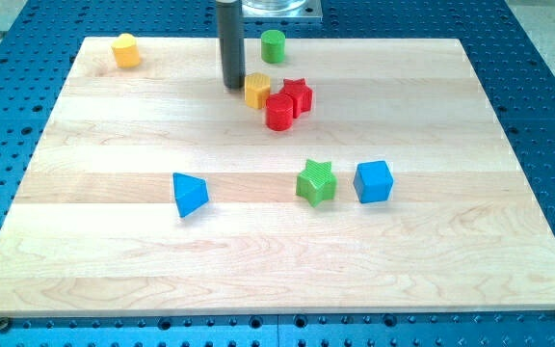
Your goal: Move the blue cube towards the top right corner
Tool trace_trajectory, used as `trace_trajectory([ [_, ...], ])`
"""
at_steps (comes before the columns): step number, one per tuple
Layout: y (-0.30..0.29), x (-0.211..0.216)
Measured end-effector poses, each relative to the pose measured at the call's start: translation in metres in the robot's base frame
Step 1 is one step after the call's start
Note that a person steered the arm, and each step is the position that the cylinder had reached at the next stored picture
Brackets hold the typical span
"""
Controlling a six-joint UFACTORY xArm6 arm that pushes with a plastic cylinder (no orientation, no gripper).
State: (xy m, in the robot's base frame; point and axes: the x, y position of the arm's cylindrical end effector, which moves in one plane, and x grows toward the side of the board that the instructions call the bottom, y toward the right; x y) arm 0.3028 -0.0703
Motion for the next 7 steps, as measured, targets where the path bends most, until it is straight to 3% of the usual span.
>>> trace_trajectory([
  [1,0.004,0.091],
  [2,0.033,0.148],
  [3,0.041,0.128],
  [6,0.118,0.219],
  [7,0.153,0.221],
])
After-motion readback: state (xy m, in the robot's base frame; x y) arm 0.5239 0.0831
